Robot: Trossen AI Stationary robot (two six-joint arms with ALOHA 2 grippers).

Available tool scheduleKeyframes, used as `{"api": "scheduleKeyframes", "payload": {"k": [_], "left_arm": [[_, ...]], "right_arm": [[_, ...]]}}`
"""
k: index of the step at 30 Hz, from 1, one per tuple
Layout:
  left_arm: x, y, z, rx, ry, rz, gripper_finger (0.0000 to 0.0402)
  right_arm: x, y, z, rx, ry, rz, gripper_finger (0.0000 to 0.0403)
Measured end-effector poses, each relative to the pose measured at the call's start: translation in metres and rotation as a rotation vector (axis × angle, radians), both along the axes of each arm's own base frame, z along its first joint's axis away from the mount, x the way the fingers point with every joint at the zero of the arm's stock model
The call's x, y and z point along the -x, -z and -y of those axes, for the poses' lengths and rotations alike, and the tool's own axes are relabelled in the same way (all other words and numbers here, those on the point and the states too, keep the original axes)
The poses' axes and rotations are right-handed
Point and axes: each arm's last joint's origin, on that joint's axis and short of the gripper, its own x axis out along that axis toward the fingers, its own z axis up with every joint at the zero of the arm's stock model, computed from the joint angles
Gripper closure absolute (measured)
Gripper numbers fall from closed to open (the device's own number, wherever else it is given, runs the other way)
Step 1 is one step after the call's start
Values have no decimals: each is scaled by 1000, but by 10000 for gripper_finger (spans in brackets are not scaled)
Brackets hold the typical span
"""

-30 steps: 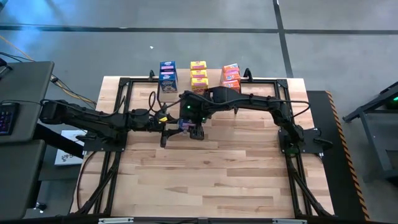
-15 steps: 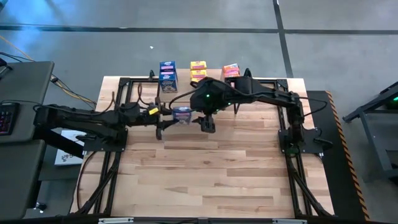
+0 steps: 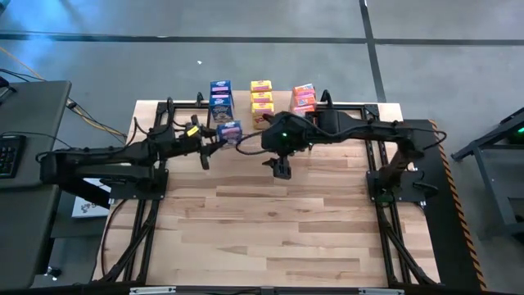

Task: Stack cereal on shelf
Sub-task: Put the blue cereal box on the shelf

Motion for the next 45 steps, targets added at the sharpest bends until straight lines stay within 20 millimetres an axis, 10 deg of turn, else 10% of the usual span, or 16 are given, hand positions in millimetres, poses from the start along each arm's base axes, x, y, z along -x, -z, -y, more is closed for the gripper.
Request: {"api": "scheduleKeyframes", "payload": {"k": [22,45], "left_arm": [[20,32,-31,-48,-139,20,243],[21,36,-44,-73,-163,-8,243]], "right_arm": [[46,75,-38,-183,32,325,143],[45,73,-55,-131,39,372,143]]}}
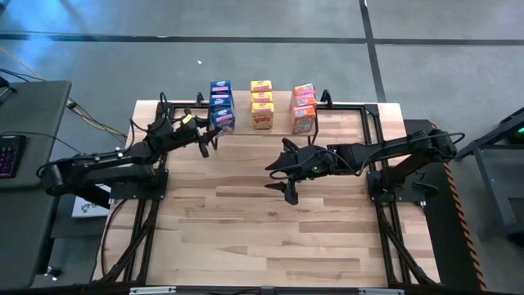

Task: Stack cereal on shelf
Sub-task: Put the blue cereal box on the shelf

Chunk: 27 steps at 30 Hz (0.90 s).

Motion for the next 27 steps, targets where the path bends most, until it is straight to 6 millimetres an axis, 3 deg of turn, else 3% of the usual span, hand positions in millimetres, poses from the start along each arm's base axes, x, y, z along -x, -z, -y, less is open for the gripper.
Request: {"api": "scheduleKeyframes", "payload": {"k": [27], "left_arm": [[-3,3,-8,13,13,8,243]], "right_arm": [[0,0,0,-1,-1,-1,143]]}}
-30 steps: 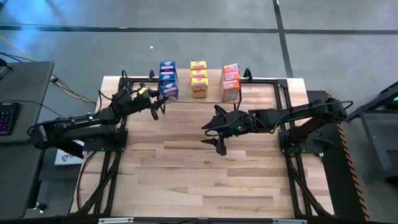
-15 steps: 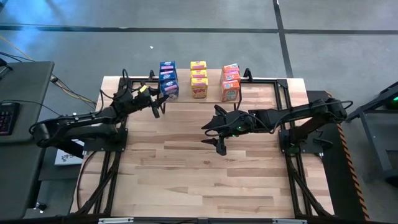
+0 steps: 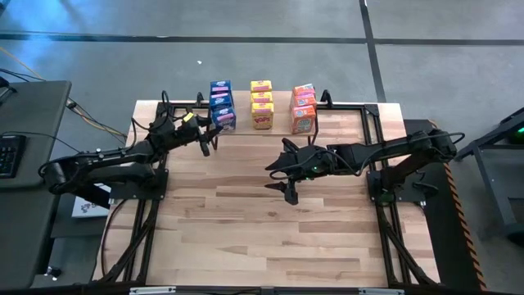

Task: Stack cereal on shelf
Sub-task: Put the blue cereal box on the shelf

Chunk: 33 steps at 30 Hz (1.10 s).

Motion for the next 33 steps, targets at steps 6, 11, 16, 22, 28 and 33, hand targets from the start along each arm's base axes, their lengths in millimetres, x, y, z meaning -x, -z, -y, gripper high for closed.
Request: {"api": "scheduleKeyframes", "payload": {"k": [6,11,16,22,28,33], "left_arm": [[0,0,0,-7,-18,-3,243],[1,0,-2,10,-75,6,243],[1,-1,-2,4,-74,12,243],[1,-1,-1,3,-62,13,242],[1,-1,-1,6,-62,14,227],[1,-1,-1,19,-62,21,194]], "right_arm": [[0,0,0,0,0,0,143],[0,0,0,-6,-11,-1,143],[0,0,0,-6,-12,-1,143],[0,0,0,-6,-12,-1,143],[0,0,0,-5,-11,0,143],[0,0,0,-8,-9,0,143]]}}
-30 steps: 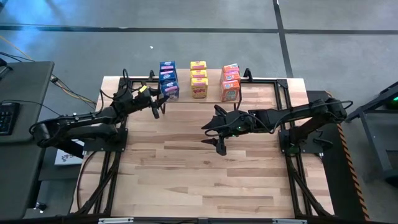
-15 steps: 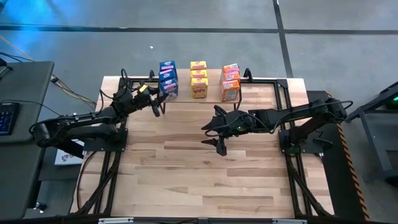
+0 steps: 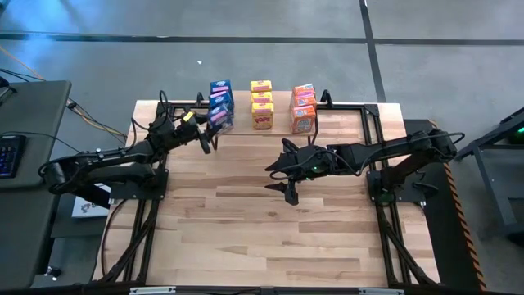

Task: Stack cereal on shelf
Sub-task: Put the blue cereal box on the shelf

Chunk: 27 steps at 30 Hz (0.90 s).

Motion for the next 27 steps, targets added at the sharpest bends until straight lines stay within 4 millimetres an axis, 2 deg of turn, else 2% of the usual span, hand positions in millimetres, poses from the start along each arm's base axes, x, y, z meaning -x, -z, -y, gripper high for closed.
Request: {"api": "scheduleKeyframes", "payload": {"k": [9,21,27], "left_arm": [[0,1,-1,19,-24,1,162],[0,1,-1,42,-26,15,160],[-3,-8,-3,42,-27,14,160]], "right_arm": [[0,0,0,0,0,0,143],[0,0,0,-2,-4,0,143],[0,0,0,-3,-5,0,143]]}}
